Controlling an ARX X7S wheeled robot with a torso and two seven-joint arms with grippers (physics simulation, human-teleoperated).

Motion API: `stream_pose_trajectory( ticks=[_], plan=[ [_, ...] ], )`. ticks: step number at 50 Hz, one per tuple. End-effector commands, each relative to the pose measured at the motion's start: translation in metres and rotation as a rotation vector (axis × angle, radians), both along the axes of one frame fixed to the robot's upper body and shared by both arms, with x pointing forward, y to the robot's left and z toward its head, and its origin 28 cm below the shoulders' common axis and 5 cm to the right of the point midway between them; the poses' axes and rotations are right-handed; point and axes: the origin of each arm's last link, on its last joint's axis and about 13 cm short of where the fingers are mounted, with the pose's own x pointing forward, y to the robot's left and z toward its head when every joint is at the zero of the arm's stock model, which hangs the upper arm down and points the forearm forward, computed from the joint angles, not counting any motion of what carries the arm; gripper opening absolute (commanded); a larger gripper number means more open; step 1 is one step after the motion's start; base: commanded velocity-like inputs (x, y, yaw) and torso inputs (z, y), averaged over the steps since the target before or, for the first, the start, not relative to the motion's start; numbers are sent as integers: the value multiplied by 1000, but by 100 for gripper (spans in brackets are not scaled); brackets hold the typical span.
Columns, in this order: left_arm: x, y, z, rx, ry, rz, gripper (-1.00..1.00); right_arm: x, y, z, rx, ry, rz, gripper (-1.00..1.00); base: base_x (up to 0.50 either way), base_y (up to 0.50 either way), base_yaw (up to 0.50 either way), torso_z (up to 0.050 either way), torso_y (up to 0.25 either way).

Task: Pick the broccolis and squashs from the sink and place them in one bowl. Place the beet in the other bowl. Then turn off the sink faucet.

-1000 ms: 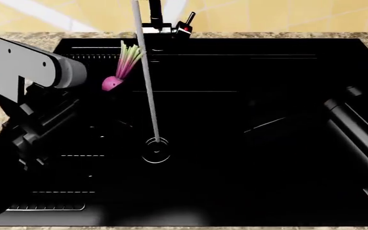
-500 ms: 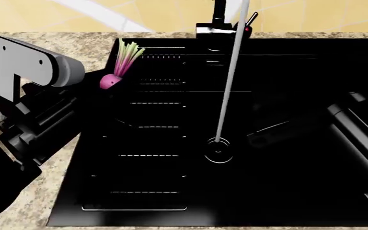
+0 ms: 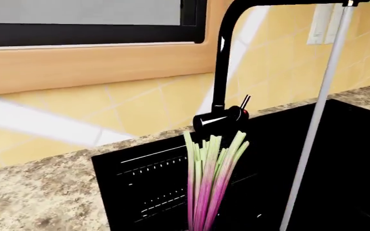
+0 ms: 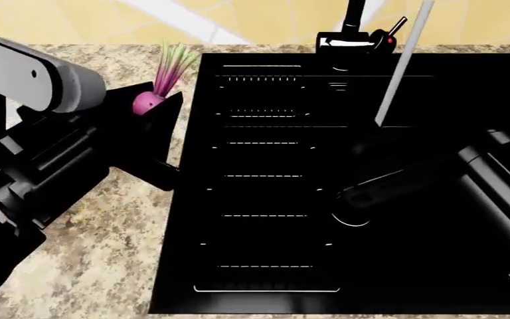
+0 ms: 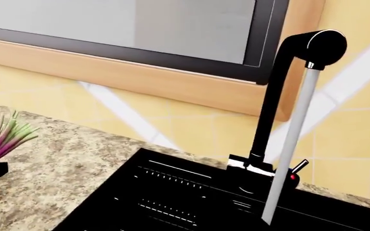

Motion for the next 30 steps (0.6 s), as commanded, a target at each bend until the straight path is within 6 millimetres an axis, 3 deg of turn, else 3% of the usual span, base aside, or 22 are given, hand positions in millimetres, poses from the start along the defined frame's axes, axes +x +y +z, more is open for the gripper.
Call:
stream_pose_trajectory(
  ticks=[1, 9, 20, 30],
  plan=[
    [-19, 0, 34, 2, -113, 3, -100, 2, 2, -5, 18, 8, 39, 100, 0, 0, 0, 0, 0],
    [-33, 13, 76, 94, -206, 110, -100, 11, 4, -6, 19, 14, 94, 100, 0, 0, 0, 0, 0],
    [-27, 37, 97, 161, -140, 264, -100, 22, 6, -10, 34, 30, 152, 100, 0, 0, 0, 0, 0],
    [-25, 58, 101, 164, -18, 315, -100, 24, 4, -13, 44, 20, 158, 100, 0, 0, 0, 0, 0]
  ],
)
